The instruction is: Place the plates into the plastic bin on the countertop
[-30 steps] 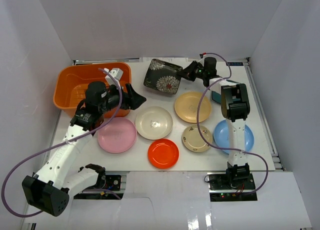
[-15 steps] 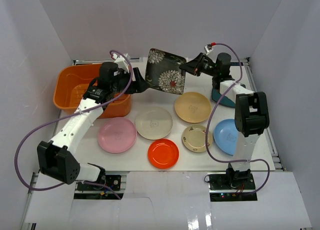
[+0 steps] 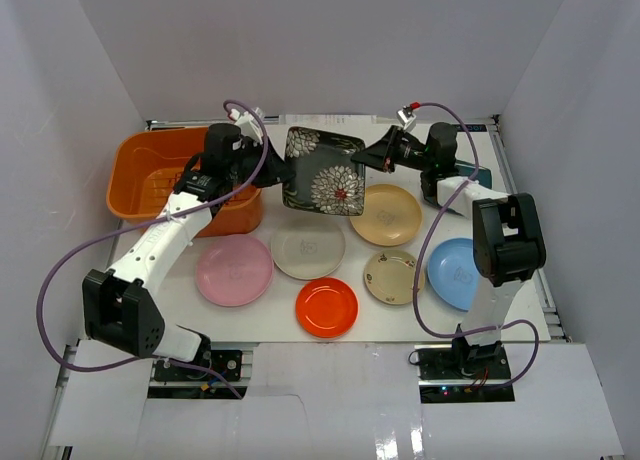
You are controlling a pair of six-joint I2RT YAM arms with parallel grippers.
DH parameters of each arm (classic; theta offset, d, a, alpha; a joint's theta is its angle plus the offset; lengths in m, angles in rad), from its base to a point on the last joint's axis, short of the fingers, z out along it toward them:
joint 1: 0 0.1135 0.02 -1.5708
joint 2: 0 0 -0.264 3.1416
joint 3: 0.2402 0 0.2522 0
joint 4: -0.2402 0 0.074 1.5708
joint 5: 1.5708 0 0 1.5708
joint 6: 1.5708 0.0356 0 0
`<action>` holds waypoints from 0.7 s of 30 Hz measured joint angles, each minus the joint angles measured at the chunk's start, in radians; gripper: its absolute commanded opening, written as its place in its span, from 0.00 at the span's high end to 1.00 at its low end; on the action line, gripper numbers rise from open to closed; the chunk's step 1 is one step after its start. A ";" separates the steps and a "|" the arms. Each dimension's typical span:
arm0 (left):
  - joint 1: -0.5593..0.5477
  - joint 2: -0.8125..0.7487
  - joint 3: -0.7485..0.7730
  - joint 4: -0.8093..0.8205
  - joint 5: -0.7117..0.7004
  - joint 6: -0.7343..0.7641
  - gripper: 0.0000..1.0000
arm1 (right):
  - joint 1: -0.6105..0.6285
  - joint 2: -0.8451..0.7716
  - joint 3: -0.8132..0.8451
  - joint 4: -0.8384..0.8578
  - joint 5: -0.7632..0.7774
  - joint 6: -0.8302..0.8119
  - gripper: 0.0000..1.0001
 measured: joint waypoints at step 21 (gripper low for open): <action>0.449 -0.082 -0.123 0.130 0.198 -0.314 1.00 | 0.005 -0.206 -0.113 0.066 -0.035 0.037 0.06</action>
